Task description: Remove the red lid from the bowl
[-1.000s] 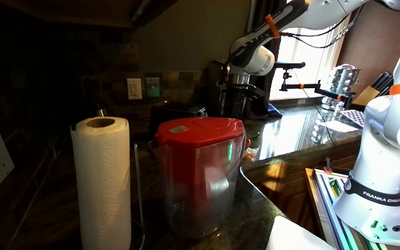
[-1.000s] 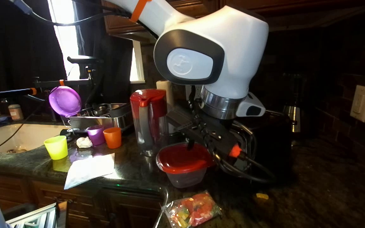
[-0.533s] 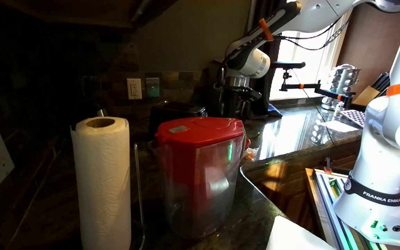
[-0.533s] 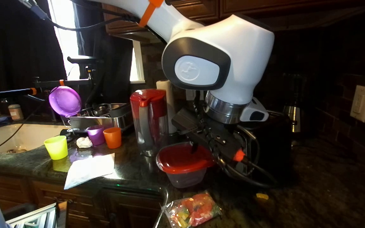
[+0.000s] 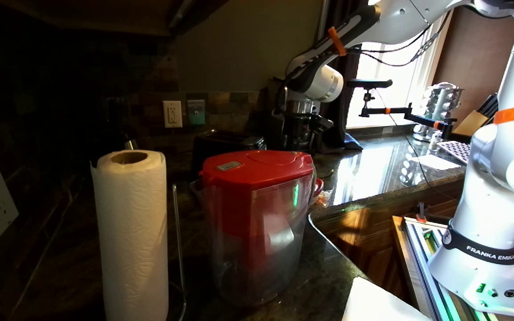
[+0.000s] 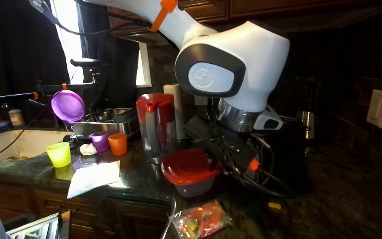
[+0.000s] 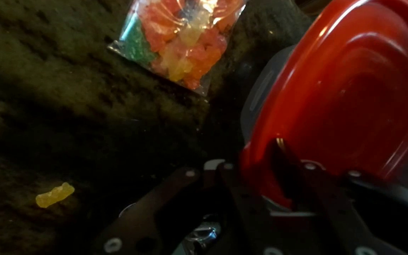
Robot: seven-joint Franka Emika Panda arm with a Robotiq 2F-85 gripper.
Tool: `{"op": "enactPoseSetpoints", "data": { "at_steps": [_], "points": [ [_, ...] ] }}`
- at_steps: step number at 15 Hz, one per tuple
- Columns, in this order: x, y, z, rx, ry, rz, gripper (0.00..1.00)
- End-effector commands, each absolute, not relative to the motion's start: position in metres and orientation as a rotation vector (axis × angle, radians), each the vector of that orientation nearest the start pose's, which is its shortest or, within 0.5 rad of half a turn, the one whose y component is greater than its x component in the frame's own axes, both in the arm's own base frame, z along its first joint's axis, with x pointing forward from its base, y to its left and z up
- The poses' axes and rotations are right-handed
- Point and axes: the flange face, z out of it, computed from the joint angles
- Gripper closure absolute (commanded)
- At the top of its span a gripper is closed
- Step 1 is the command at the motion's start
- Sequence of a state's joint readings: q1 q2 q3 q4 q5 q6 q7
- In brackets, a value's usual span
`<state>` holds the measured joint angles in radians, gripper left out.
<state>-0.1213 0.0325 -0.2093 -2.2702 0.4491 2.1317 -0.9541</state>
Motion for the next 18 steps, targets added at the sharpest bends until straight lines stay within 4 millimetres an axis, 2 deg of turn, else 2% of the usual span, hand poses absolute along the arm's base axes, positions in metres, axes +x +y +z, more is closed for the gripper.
{"op": "enactPoseSetpoints", "data": {
  "at_steps": [1, 2, 3, 8, 13, 18],
  "points": [
    [0.488, -0.149, 0.332, -2.705, -0.477, -0.112, 0.99],
    [0.488, -0.149, 0.332, -2.704, -0.479, -0.114, 0.99],
    [0.489, -0.150, 0.332, -2.706, -0.477, -0.114, 0.95],
    [0.488, -0.148, 0.338, -2.660, -0.479, -0.109, 0.95],
    [0.485, -0.147, 0.354, -2.512, -0.486, -0.098, 0.95],
    [0.482, -0.155, 0.375, -2.484, -0.505, -0.103, 0.95]
  ]
}}
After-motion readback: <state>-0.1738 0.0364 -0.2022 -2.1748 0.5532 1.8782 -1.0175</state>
